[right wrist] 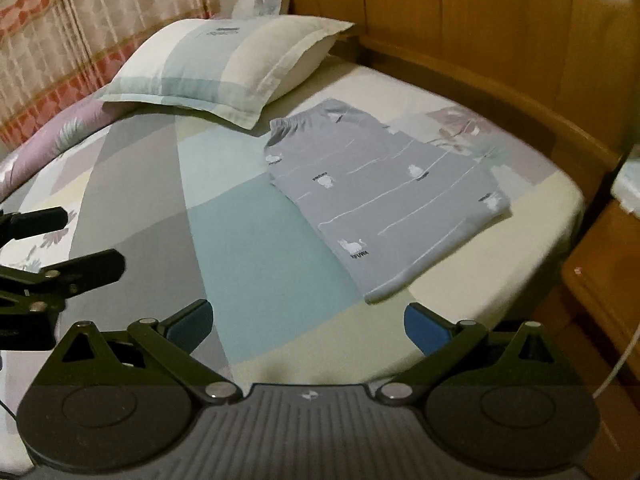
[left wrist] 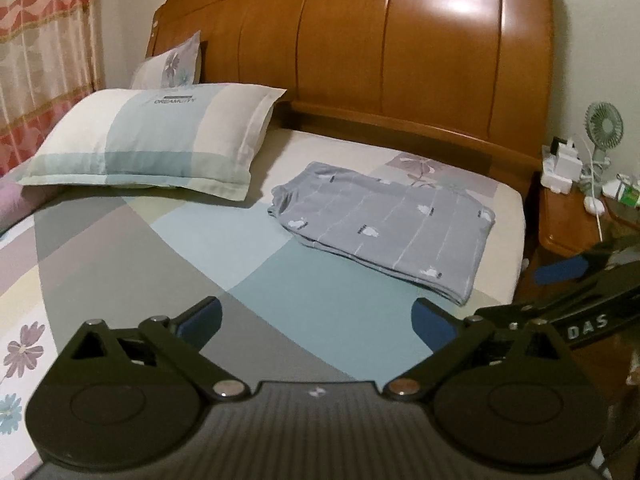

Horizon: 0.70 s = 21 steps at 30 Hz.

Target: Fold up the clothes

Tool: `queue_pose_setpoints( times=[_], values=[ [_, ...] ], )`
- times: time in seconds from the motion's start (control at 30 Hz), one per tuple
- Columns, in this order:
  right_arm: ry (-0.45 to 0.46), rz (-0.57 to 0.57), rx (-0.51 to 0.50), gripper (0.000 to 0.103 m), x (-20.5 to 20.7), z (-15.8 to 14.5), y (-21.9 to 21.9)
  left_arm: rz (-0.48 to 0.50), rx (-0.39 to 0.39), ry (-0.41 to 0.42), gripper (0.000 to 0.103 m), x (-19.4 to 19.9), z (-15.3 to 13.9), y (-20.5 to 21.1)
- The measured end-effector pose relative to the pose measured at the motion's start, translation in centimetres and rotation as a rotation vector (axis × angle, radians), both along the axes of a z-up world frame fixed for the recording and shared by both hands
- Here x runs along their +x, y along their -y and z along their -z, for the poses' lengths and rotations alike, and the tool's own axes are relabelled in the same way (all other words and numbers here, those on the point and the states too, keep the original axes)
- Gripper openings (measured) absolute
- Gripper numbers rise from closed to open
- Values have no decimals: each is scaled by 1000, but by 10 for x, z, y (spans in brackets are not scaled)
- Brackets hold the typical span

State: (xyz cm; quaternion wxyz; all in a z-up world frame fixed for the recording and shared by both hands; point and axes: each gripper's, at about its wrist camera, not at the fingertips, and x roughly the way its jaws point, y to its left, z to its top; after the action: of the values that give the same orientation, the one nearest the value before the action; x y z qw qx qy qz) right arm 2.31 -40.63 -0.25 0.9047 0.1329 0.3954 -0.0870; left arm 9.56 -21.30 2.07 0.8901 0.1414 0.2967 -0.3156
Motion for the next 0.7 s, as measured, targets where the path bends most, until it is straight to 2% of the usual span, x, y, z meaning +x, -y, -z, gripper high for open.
queue_pose_setpoints(
  times=[0.13, 0.3, 0.7],
  values=[
    [19, -3, -16, 103, -20, -13, -8, 8, -1, -4, 101, -17, -2, -4],
    [20, -12, -41, 103, -38, -22, -19, -18, -22, -50, 101, -27, -3, -11],
    [34, -28, -68, 103, -50, -31, -30, -82, -29, -88, 101, -41, -6, -25]
  ],
)
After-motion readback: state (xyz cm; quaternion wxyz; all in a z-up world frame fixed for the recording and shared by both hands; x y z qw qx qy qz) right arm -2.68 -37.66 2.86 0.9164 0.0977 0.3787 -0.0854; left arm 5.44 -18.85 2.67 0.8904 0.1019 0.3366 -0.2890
